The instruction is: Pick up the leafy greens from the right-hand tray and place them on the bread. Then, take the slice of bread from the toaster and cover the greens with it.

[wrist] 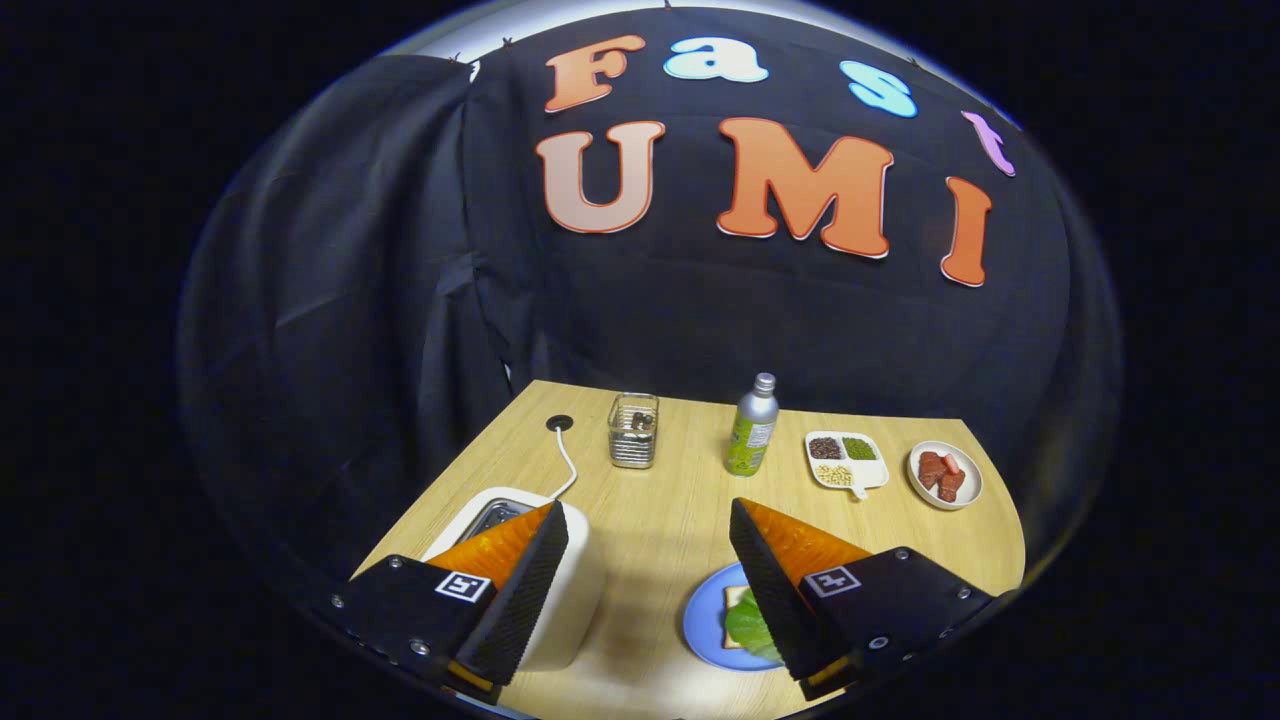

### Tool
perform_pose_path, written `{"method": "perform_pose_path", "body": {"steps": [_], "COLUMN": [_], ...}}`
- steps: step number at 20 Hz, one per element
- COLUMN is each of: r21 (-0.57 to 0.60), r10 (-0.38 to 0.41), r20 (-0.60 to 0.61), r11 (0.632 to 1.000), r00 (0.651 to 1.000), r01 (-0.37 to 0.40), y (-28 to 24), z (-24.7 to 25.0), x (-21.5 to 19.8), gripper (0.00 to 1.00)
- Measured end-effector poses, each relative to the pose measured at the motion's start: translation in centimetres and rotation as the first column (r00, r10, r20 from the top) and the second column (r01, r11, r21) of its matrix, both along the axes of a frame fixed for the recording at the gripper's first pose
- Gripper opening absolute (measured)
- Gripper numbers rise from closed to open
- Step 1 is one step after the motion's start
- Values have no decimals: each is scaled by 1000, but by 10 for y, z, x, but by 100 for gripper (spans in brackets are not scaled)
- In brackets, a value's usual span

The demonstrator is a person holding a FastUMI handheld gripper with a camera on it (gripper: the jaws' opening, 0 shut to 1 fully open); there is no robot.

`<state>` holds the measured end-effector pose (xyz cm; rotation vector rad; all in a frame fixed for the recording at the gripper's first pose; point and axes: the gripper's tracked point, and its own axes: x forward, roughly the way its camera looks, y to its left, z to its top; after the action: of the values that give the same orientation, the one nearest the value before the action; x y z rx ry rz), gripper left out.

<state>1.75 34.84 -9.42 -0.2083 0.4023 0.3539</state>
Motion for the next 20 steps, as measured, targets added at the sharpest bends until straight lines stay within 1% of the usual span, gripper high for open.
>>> {"method": "perform_pose_path", "body": {"steps": [5,8,9,11,17,19,20], "r21": [-24,-36,-37,-42,-53,-58,-54], "r10": [71,87,87,88,75,69,68], "r20": [-51,-98,-109,-132,-172,-188,-194], "r11": [997,995,995,995,995,995,995], "r00": [996,991,990,987,982,980,979], "r01": [-72,-91,-91,-94,-85,-82,-80], "y": [44,55,56,61,65,63,64], "z": [-33,-58,-64,-74,-89,-93,-94], "x": [-13,-21,-23,-25,-32,-34,-36], "gripper": [98,97,96,89,65,46,31]}}
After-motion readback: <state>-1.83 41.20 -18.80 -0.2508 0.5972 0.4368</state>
